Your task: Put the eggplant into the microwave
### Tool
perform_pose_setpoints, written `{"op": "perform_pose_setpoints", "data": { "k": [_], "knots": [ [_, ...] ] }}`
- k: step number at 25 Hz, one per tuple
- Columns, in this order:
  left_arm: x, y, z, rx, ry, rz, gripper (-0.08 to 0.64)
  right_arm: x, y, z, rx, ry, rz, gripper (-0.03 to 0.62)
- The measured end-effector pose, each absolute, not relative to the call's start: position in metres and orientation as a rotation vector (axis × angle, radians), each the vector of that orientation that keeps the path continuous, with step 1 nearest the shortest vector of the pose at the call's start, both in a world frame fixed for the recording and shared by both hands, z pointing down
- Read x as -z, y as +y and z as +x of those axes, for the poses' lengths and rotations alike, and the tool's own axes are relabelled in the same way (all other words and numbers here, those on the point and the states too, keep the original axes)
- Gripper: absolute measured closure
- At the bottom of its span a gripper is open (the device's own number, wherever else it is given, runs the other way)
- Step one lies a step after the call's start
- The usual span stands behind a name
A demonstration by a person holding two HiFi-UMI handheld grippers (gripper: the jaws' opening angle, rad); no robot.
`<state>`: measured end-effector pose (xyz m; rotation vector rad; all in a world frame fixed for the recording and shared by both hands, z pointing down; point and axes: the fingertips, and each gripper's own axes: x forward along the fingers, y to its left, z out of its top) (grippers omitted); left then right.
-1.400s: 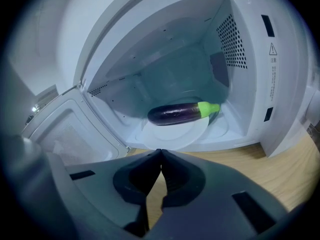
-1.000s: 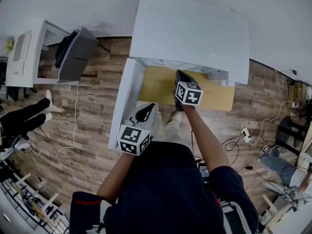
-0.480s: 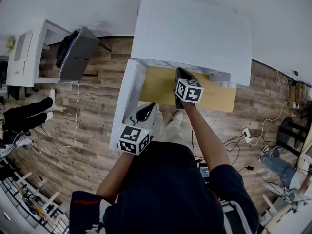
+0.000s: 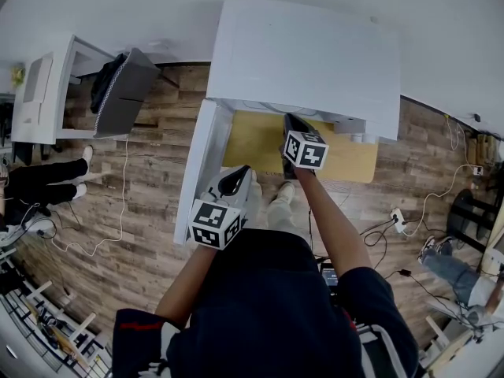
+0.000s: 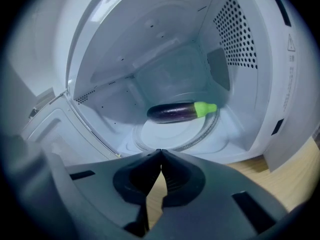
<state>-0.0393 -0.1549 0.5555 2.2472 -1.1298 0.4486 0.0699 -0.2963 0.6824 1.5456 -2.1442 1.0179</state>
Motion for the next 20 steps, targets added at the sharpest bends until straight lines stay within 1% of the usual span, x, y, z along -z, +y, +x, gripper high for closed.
{"op": "perform_pose_setpoints", "data": {
  "k": [10,20],
  "knots": [
    [-0.534,-0.163,-0.033,-0.401,-1.16,2.286,0.543,-0.667,-0.272,0.092,-0.983,-2.152,1.535,0.58],
    [-0.499,-0.178,-0.032,-0.262,-1.211,2.324,0.543,-0.606,-0.261,0.098,-0.869,-2.278,1.516,0.58]
  ]
}}
